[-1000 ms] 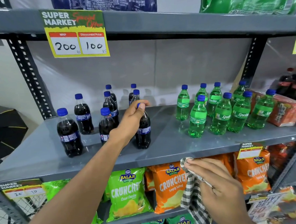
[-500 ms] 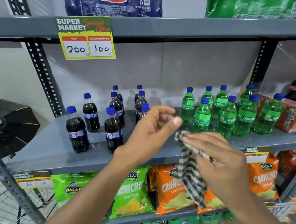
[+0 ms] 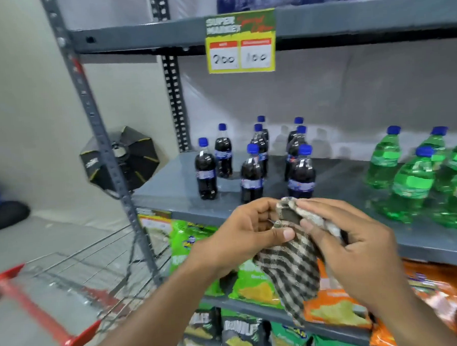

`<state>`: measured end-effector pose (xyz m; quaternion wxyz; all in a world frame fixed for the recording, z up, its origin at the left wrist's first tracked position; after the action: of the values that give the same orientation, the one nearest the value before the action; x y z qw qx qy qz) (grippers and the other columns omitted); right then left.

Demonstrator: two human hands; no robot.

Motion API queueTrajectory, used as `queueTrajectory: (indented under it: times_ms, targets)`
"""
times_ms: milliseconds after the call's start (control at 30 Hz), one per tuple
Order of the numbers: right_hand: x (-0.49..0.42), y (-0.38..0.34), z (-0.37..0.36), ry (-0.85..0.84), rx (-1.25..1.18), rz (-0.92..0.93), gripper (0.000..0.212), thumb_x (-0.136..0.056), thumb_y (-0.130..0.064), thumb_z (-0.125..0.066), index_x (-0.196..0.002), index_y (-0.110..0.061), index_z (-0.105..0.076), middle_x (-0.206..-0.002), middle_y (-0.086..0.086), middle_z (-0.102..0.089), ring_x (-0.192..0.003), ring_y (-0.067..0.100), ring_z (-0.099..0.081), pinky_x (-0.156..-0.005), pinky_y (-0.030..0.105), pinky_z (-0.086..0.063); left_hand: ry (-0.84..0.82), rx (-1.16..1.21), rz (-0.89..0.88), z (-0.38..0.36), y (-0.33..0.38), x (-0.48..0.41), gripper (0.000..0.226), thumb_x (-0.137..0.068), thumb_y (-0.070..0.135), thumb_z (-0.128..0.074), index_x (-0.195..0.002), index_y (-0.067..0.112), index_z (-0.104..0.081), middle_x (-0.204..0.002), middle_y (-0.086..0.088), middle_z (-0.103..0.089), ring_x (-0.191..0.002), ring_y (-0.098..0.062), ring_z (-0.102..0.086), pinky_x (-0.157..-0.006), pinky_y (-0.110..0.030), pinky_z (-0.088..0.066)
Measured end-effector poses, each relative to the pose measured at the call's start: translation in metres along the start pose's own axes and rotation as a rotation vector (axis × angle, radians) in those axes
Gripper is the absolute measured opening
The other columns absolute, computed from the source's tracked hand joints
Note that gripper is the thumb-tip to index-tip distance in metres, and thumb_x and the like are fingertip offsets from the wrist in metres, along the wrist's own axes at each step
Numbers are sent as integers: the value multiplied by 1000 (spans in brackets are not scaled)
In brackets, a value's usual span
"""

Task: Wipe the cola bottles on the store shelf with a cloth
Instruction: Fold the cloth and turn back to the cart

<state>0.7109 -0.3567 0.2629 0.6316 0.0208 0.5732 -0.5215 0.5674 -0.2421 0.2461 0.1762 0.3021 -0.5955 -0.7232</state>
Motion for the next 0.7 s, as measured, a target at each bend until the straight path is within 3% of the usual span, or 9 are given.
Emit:
queueTrajectory:
  times_ms: [33, 133, 200, 233, 367, 433, 533, 633, 700]
  targets:
    - [2, 3, -8, -40, -23, -15, 31, -87, -14, -71, -113, -32, -75, -115, -27, -68, -111, -6, -63, -91, 2, -42, 28, -28, 23, 11, -4, 12, 29, -90, -4, -69, -107, 19, -70, -99, -9, -68, -94, -17, -62, -89, -38, -55]
    - [5, 18, -32, -131, -55, -85, 39, -86, -3, -75, -108, -35, -74, -113, -28, -68, -107, -10, -61, -87, -1, -39, 93, -195, 109, 45, -16, 49, 18, -94, 0, -67, -111, 4, -65, -101, -10, -69, -94, -16, -60, -90, -41, -52]
    - [6, 20, -64, -233, -83, -122, 43, -82, -4, -79, -106, -39, -71, -111, -27, -68, -105, -11, -61, -86, -1, -38, 146, -367, 131, 70, -18, 85, 12, -95, 2, -67, -105, 7, -63, -88, 17, -66, -83, -1, -58, -80, -22, -47]
    - [6, 20, -81, -290, -93, -139, 44, -81, -5, -81, -104, -40, -70, -109, -26, -68, -104, -11, -60, -85, -1, -38, 169, -445, 144, 81, -19, 99, 13, -95, 2, -67, -104, 10, -63, -84, 21, -62, -79, 2, -55, -77, -18, -44]
    - [14, 7, -171, -469, -165, -171, 35, -78, 6, -78, -86, -28, -70, -86, -14, -72, -86, -8, -62, -75, 4, -43, 244, -719, 215, 131, -35, 160, 10, -97, 10, -65, -106, 5, -63, -87, 5, -58, -79, -6, -53, -74, -27, -44]
    - [19, -3, -223, -571, -181, -207, 22, -85, -1, -74, -90, -21, -65, -80, -6, -69, -80, 8, -63, -72, 18, -45, 317, -783, 267, 161, -48, 195, 2, -100, 19, -61, -100, 17, -61, -84, 9, -56, -75, 0, -52, -71, -24, -42]
    - [29, -19, -295, -673, -202, -194, 15, -93, -7, -68, -96, -19, -59, -77, -5, -64, -77, 20, -59, -68, 14, -43, 469, -752, 346, 198, -73, 245, 22, -104, 26, -54, -83, 33, -50, -73, 14, -53, -67, 5, -50, -63, -18, -38]
    - [43, -41, -372, -791, -200, -174, 10, -97, -12, -63, -104, -18, -59, -86, 4, -68, -82, 22, -63, -70, 31, -45, 629, -540, 430, 245, -107, 300, 18, -102, 33, -55, -85, 34, -56, -74, 24, -63, -69, 7, -56, -62, -12, -41]
    - [53, -51, -427, -848, -183, -157, 9, -99, -14, -61, -105, -20, -57, -82, -1, -63, -75, 19, -61, -63, 34, -43, 697, -349, 508, 282, -134, 338, 10, -100, 35, -60, -93, 29, -62, -80, 14, -64, -75, -1, -59, -67, -18, -46]
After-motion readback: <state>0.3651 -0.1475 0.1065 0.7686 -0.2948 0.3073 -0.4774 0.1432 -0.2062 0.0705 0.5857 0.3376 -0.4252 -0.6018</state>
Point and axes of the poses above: each hand's wrist, its own x-axis away from the middle knuckle, its own z-axis out of the back of the hand, y = z × x, the point moved 3 cm from there along -x, towards the middle knuckle
